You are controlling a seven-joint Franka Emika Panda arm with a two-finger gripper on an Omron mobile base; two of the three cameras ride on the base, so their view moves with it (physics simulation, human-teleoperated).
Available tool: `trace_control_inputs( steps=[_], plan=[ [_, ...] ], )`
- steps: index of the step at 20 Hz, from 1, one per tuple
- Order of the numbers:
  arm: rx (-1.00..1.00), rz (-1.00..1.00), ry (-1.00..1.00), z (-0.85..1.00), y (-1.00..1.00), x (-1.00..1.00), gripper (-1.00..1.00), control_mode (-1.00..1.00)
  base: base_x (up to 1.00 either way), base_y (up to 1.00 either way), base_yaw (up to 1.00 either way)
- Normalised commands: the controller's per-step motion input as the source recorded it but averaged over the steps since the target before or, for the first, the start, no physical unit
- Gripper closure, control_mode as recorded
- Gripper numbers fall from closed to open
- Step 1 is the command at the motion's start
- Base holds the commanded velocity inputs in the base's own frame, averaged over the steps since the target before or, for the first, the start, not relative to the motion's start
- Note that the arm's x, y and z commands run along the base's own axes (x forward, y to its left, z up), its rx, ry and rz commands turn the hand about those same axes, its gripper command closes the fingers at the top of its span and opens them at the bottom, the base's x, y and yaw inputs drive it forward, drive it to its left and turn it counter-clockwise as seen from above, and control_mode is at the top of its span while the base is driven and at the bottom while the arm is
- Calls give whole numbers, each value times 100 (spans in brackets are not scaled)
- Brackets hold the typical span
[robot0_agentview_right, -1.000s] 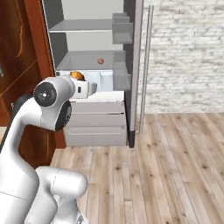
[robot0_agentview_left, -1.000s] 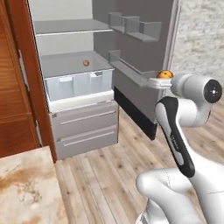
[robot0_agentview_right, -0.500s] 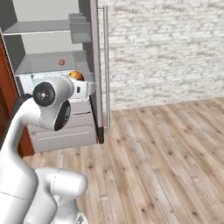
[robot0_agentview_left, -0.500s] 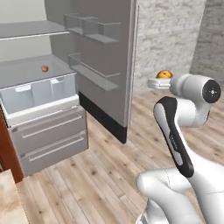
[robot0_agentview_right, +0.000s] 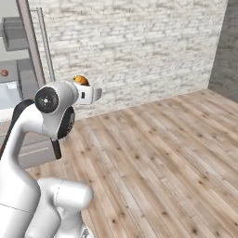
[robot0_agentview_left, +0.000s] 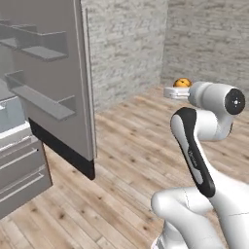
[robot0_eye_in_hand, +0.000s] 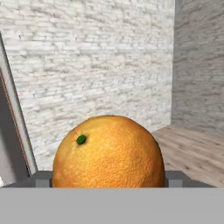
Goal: Retrieve the orange and peach from the fridge and place them into the bowl on the dining table.
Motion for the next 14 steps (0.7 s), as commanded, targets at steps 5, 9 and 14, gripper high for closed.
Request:
trace_control_inputs(
  steps=[5, 9, 14],
  plan=[
    [0, 0, 0, 0, 0, 0, 100, 100, 55, -38, -43],
    [0, 0, 0, 0, 0, 0, 100, 100, 56, -27, -43],
    [0, 0, 0, 0, 0, 0, 100, 100, 51, -26, -43]
  ],
)
